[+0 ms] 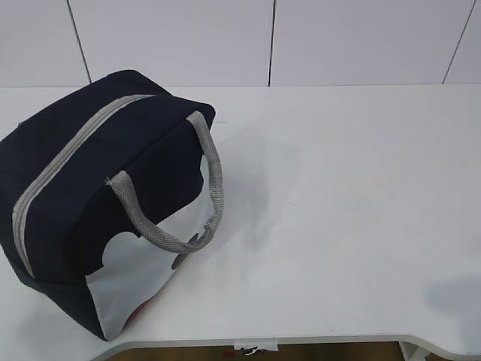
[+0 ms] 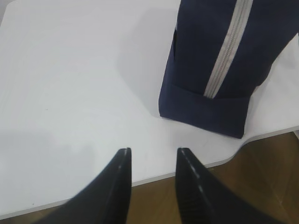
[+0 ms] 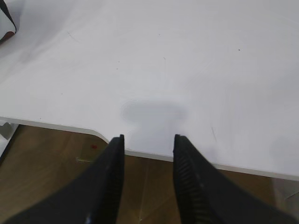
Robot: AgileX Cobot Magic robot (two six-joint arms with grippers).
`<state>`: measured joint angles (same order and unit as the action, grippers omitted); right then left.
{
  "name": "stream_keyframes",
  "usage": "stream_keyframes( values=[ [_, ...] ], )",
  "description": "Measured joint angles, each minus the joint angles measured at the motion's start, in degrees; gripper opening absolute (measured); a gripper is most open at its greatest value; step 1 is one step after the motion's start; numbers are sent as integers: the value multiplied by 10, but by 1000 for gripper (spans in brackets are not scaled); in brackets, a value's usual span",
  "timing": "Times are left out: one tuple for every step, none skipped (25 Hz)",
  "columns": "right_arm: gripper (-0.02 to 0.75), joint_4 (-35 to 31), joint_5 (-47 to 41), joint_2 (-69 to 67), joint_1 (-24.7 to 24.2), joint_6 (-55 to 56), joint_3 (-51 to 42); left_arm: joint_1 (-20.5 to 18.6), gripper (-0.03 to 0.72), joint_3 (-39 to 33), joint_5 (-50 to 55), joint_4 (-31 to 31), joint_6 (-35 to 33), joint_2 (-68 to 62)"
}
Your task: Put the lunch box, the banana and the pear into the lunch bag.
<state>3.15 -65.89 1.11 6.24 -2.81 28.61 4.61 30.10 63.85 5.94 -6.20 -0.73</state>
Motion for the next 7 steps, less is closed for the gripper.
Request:
stream_keyframes(
  values=[
    [272,0,0,0,0,0,0,0,244,0,0,0,0,0],
    [272,0,0,0,0,0,0,0,244,0,0,0,0,0],
    [272,0,0,0,0,0,0,0,244,0,0,0,0,0],
    [272,0,0,0,0,0,0,0,244,0,0,0,0,0],
    [272,0,0,0,0,0,0,0,244,0,0,0,0,0],
    [272,0,0,0,0,0,0,0,244,0,0,0,0,0],
    [272,0,0,0,0,0,0,0,244,0,0,0,0,0]
  ],
)
